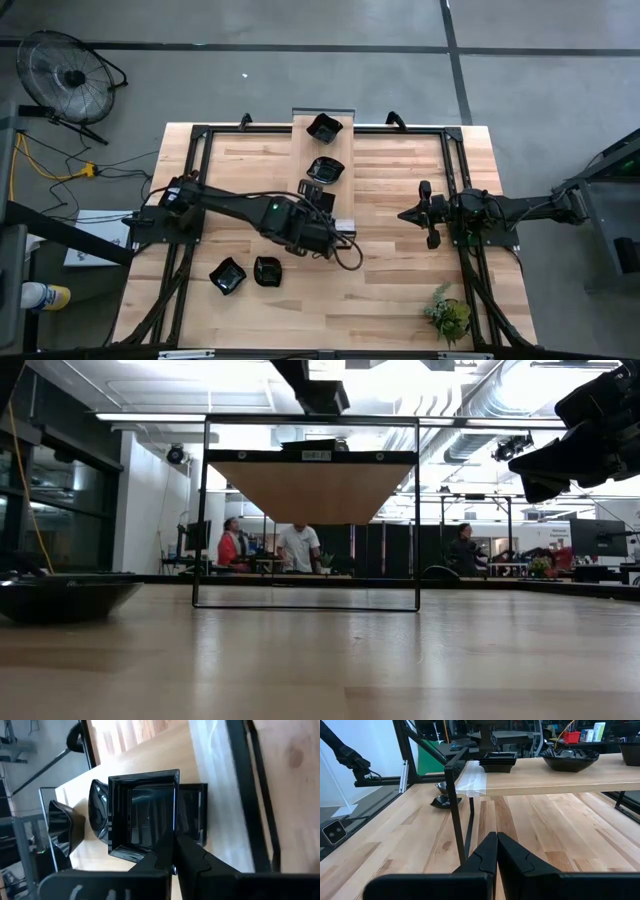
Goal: Pick & Place Mini shaped plates
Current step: Stack the square-shaped plate on top of the stacked square-shaped plates on the shelf
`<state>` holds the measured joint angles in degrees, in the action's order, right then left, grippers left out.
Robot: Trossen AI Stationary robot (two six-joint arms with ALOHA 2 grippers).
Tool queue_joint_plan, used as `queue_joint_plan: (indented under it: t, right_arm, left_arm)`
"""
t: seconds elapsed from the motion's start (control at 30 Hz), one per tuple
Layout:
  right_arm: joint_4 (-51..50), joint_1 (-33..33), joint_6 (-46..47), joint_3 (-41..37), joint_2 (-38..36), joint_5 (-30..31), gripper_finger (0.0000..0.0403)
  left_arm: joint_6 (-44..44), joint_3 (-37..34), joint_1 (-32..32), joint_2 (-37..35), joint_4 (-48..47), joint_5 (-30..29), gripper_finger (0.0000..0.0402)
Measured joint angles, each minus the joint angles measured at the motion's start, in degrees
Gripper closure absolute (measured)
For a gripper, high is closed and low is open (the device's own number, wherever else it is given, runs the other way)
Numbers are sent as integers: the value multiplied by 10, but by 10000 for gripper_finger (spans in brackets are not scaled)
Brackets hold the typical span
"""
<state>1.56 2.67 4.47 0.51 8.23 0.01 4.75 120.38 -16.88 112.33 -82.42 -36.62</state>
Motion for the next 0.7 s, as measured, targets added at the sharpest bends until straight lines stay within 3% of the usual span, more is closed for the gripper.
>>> queue_joint_plan:
  t: [0.33,0.5,0.7]
  right_arm:
    - [0,0,0,0,0,0,398]
    - [0,0,0,0,0,0,398]
    - [0,0,0,0,0,0,398]
  left_arm:
    - [37,0,46,0,-6,-3,397]
    - [86,0,79,0,4,21,397]
    - [84,-1,99,0,12,78,397]
